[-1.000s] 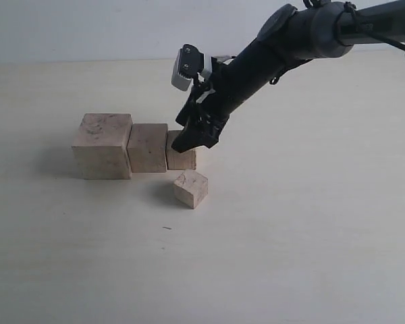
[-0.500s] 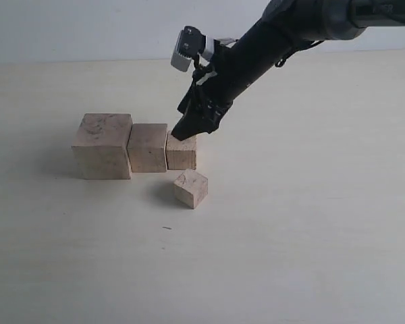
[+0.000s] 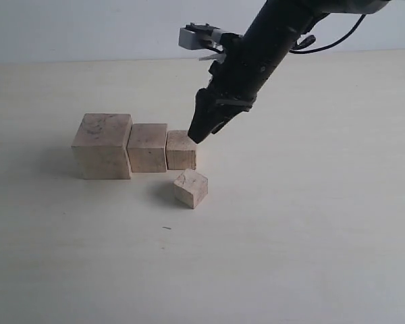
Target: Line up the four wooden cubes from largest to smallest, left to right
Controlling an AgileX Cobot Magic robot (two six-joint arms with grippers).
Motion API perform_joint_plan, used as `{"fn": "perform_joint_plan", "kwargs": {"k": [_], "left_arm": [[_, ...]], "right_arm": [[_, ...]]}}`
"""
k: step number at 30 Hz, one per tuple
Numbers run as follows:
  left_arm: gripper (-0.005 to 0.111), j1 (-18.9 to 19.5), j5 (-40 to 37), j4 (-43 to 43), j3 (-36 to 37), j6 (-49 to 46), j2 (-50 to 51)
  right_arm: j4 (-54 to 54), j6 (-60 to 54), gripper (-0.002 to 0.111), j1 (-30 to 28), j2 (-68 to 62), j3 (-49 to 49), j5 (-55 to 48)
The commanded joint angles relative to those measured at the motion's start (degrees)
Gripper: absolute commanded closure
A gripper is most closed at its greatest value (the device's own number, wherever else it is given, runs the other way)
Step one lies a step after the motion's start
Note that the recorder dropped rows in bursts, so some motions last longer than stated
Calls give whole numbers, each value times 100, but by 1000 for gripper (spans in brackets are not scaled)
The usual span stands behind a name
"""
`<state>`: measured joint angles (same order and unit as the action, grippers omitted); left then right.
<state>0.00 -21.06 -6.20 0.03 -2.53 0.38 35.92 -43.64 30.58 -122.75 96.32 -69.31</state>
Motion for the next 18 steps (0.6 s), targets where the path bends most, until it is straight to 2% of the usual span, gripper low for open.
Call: {"fn": "perform_joint_plan", "kwargs": {"k": [1,5,10,14,18], "left_arm": [[107,1,67,8,-3,0,-38],[107,1,67,8,-3,0,-38],[107,1,67,8,-3,0,-38],[107,1,67,8,-3,0,-38],[107,1,67,8,-3,0,-38]], "right_arm": [[-27,1133,56,7,268,3,-65],[-424,1477,56,108,766,3,-65],[-1304,1730,56,556,1286,3,-65],[-1377,1730,56,931,1263,-153,-65],[-1593,1901,48,1191,1168,-621,149]]}}
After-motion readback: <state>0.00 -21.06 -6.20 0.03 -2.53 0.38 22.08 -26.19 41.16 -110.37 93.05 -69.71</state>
